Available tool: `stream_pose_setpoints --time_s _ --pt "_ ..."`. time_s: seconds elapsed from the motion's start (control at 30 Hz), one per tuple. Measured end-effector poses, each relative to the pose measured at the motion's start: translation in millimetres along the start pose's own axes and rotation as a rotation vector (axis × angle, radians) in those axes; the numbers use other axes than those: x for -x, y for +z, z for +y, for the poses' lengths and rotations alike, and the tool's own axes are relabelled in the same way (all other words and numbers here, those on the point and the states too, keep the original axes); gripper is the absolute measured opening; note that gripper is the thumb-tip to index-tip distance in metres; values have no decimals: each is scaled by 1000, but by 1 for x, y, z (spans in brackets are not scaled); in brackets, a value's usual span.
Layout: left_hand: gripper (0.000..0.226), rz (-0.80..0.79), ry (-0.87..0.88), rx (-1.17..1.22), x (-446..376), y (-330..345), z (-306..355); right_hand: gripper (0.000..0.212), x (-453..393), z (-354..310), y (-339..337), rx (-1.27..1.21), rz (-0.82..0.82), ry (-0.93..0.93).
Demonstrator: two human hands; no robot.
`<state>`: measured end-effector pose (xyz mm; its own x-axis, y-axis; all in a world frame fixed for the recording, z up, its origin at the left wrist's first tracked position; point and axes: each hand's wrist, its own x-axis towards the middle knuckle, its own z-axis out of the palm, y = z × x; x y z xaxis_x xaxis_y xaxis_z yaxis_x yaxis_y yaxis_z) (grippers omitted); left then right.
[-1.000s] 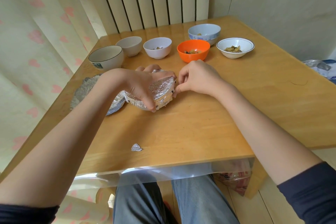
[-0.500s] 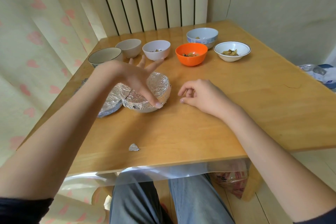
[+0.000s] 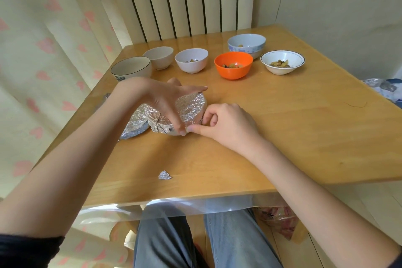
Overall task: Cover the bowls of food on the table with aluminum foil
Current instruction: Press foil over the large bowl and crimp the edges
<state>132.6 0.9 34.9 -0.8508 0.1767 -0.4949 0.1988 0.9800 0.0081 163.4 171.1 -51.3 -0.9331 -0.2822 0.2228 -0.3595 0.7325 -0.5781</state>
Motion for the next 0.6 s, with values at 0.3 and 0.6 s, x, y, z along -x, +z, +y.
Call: stream_pose_setpoints --time_s 0.3,0.6 --pt "122 -24 -27 -36 -1 -1 2 35 -7 1 -2 -58 -26 -23" --pt "121 -32 -56 -43 -1 -2 3 45 -25 10 -10 -14 -67 -13"
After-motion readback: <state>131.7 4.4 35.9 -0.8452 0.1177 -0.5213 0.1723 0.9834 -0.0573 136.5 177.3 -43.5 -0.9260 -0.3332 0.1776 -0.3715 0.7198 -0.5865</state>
